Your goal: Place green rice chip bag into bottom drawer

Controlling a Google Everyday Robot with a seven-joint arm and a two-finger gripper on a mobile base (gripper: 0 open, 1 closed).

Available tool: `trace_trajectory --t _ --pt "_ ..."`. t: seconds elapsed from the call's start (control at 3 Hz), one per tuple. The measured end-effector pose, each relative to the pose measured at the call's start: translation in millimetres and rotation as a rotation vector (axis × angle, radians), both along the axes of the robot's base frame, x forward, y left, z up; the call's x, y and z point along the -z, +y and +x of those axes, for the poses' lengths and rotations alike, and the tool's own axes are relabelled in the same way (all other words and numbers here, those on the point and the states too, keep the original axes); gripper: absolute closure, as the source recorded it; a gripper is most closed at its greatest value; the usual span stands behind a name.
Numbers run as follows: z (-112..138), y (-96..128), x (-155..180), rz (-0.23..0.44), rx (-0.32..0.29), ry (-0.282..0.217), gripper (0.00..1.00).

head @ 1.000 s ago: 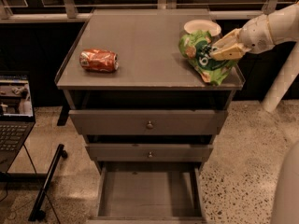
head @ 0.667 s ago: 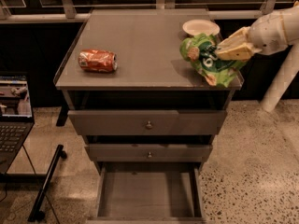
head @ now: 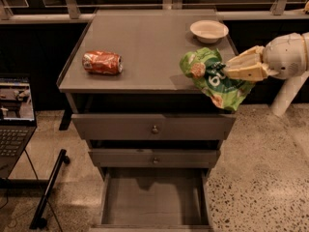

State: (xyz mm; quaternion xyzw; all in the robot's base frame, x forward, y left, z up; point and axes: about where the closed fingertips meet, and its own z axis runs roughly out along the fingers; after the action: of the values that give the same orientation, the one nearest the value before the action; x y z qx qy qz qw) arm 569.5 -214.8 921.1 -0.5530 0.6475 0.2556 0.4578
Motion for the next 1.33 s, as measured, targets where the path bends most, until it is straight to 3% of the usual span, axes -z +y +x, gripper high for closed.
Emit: trace_trajectory --t 0.33,0.67,1.33 --pt "-27.2 9.2 4.1 0.068 -0.020 0.013 1.00" --pt "-50.0 10.0 8.4 0.093 0.020 -0.015 1.00" --pt "-68.8 -20.0 56.6 0.087 0.299 -0.057 1.00"
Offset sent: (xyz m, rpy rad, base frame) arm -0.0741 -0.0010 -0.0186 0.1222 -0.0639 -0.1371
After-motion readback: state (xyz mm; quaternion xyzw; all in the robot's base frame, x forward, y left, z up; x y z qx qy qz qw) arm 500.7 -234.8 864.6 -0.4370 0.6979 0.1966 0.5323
